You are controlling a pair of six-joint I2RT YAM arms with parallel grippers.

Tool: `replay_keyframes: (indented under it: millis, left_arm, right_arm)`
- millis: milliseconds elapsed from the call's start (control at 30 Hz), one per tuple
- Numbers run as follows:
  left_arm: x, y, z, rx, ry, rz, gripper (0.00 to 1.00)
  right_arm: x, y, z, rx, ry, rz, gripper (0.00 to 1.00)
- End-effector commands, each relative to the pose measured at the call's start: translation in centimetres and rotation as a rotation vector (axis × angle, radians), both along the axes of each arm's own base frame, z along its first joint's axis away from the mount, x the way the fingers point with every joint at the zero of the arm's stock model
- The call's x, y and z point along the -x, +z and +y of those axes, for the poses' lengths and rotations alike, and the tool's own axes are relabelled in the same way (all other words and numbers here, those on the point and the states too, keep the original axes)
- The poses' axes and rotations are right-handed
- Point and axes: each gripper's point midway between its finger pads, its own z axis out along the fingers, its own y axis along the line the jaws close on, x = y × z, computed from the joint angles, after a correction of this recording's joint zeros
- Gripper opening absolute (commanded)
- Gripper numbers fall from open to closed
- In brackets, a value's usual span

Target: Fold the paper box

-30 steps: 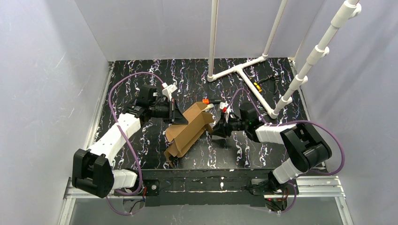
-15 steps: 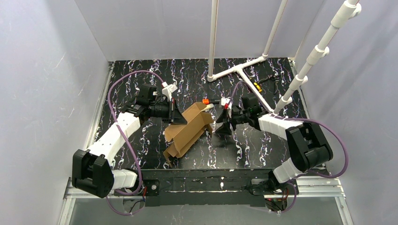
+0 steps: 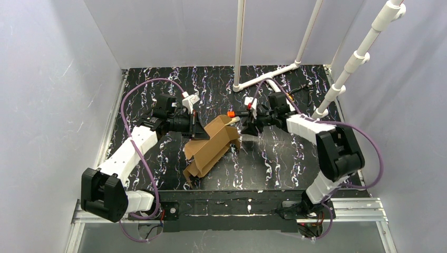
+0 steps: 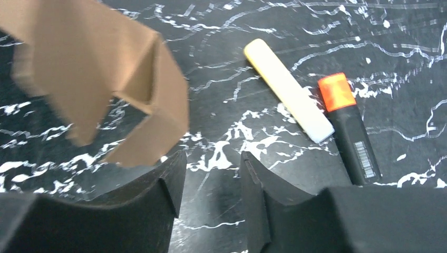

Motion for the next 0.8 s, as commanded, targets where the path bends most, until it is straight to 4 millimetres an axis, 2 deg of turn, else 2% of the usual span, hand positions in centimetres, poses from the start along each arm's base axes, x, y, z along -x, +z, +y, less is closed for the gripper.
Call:
replay_keyframes:
  millis: [0,133,300,500,767]
  left_arm:
    - [-0.1,0.5,-0.1,-0.01,-0.012,-0.016,0.0]
    - [-0.2,0.5,-0.1,-0.01,-0.007,-0.02,0.0]
    - [-0.4,0.6,-0.1,-0.002,0.0,-0.03,0.0]
    - [-0.4,1.1,-0.1,0.01,0.014,-0.055,0.0]
    - [-0.5,1.2,-0.1,0.024,0.03,-0.064,0.0]
  right_arm:
    - [-3.9,-0.6,1.4,0.0,-0.079,-0.011,0.47]
    - [-3.5,-0.9,2.8,-0.025,-0.019,-0.007,0.45]
    - [-1.2,-1.0,4.0,-0.06,0.109,-0.01,0.54]
    - [0.5,-1.3,4.2,-0.077,0.174,-0.01,0.63]
    - [1.5,-1.5,4.3,-0.102,0.183,0.016,0.66]
